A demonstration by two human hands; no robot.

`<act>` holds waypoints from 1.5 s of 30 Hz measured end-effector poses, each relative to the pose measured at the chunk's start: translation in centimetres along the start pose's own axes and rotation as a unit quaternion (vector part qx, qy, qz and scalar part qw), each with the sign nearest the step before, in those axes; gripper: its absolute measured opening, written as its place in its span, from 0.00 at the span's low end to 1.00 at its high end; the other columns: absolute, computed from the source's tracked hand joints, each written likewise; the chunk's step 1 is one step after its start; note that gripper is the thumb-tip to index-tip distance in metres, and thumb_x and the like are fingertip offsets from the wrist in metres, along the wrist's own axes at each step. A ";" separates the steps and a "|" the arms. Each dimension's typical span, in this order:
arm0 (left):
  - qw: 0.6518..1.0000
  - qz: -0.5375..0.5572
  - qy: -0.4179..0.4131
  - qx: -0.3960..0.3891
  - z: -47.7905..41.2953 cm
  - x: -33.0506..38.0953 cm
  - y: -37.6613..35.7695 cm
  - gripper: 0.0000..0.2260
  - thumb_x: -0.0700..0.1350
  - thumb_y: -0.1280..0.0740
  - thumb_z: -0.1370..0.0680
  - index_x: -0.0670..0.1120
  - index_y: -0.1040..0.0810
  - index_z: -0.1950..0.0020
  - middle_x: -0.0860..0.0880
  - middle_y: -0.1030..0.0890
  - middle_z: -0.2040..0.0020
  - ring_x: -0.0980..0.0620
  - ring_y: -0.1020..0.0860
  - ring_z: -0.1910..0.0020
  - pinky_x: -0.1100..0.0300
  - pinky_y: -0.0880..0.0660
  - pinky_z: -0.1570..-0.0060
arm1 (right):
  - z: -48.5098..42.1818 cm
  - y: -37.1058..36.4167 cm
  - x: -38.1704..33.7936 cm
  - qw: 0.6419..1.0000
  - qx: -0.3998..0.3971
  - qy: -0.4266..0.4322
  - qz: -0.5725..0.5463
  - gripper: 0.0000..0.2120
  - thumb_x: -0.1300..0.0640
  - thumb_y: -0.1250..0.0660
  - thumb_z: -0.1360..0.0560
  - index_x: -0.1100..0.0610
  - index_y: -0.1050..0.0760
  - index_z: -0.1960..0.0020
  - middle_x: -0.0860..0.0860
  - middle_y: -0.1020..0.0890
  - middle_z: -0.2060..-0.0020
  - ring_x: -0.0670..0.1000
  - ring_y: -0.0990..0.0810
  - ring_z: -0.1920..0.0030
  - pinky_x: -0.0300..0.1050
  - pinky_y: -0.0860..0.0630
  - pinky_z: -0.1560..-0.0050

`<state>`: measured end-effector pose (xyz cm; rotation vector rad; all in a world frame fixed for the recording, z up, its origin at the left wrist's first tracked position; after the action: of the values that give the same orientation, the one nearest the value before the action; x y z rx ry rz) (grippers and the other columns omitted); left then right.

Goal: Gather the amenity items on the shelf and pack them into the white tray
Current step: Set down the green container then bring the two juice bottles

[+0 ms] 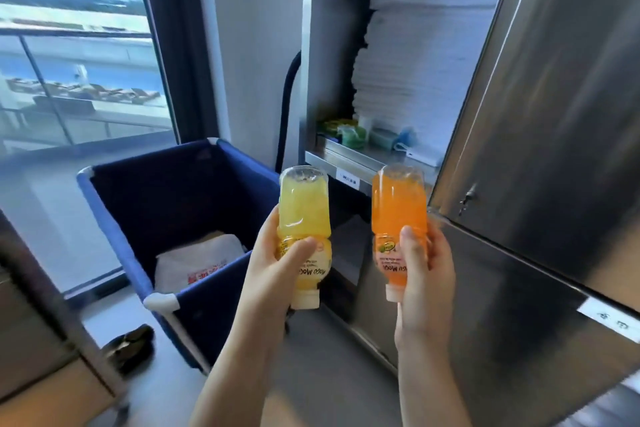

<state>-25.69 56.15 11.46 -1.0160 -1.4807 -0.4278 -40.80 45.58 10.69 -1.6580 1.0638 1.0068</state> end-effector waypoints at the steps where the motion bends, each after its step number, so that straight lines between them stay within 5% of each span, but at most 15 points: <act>1: 1.000 -0.003 -0.001 0.009 -0.9 -0.3 0.5 0.24 0.43 0.33 0.32 0.50 0.28 0.35 0.46 0.19 0.55 0.51 0.21 0.60 0.59 0.24 0.64 | -0.9 -0.7 0.7 1.000 -0.008 -0.003 -0.006 0.18 0.40 0.34 0.31 0.42 0.26 0.42 0.43 0.18 0.54 0.45 0.18 0.55 0.36 0.23 0.63; 6: 0.999 -0.014 -0.001 0.030 -6.3 -2.4 0.5 0.24 0.44 0.33 0.31 0.54 0.28 0.36 0.46 0.19 0.52 0.51 0.19 0.58 0.60 0.24 0.63 | -6.2 -2.3 4.7 0.999 -0.020 -0.030 -0.016 0.24 0.39 0.34 0.32 0.45 0.30 0.39 0.34 0.21 0.55 0.43 0.19 0.53 0.39 0.23 0.60; 16: 0.999 -0.037 -0.002 0.018 -23.3 -6.0 -7.9 0.26 0.45 0.31 0.33 0.55 0.28 0.35 0.46 0.18 0.52 0.48 0.18 0.56 0.59 0.23 0.63 | -25.0 -1.8 8.3 0.995 0.007 -0.076 -0.070 0.32 0.33 0.31 0.37 0.43 0.30 0.36 0.48 0.20 0.44 0.50 0.19 0.47 0.43 0.24 0.54; 22: 0.999 -0.037 0.019 -0.006 -31.4 -9.3 -11.3 0.31 0.49 0.29 0.37 0.57 0.29 0.34 0.46 0.18 0.49 0.50 0.18 0.56 0.60 0.24 0.64 | -34.5 -0.8 11.3 0.990 0.046 -0.100 -0.089 0.23 0.38 0.33 0.30 0.44 0.29 0.38 0.49 0.19 0.46 0.50 0.20 0.50 0.41 0.26 0.59; 34: 0.996 -0.043 0.068 -0.037 -45.1 -15.5 -12.3 0.31 0.49 0.30 0.36 0.58 0.31 0.32 0.49 0.18 0.48 0.50 0.18 0.52 0.58 0.24 0.61 | -44.4 -3.1 17.1 0.988 0.075 -0.101 -0.088 0.25 0.43 0.32 0.33 0.50 0.27 0.38 0.50 0.17 0.53 0.49 0.17 0.57 0.40 0.22 0.62; 38: 0.992 -0.045 0.073 -0.094 -50.6 -16.9 -13.5 0.30 0.47 0.31 0.35 0.55 0.30 0.32 0.47 0.18 0.47 0.51 0.18 0.54 0.61 0.25 0.63 | -48.0 -3.3 18.3 0.987 0.121 -0.083 -0.064 0.15 0.49 0.34 0.26 0.50 0.27 0.40 0.50 0.17 0.55 0.48 0.18 0.59 0.41 0.24 0.61; 45: 0.975 -0.051 0.098 -0.193 -57.8 -19.0 -13.9 0.29 0.46 0.32 0.35 0.53 0.29 0.33 0.50 0.18 0.53 0.54 0.19 0.58 0.63 0.25 0.67 | -50.9 -4.4 20.9 0.977 0.189 -0.082 -0.050 0.17 0.49 0.34 0.25 0.55 0.28 0.39 0.46 0.20 0.63 0.42 0.22 0.72 0.32 0.35 0.81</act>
<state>-3.56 -2.15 9.52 -1.1647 -1.3020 -0.8902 -22.23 -6.25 5.95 -1.2835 0.9809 0.8023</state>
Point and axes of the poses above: each hand's wrist, its own z-axis away from the middle knuckle, its own y-axis out of the back of the hand, x = y × z, the point moved 6 cm from there along -z, towards the middle knuckle
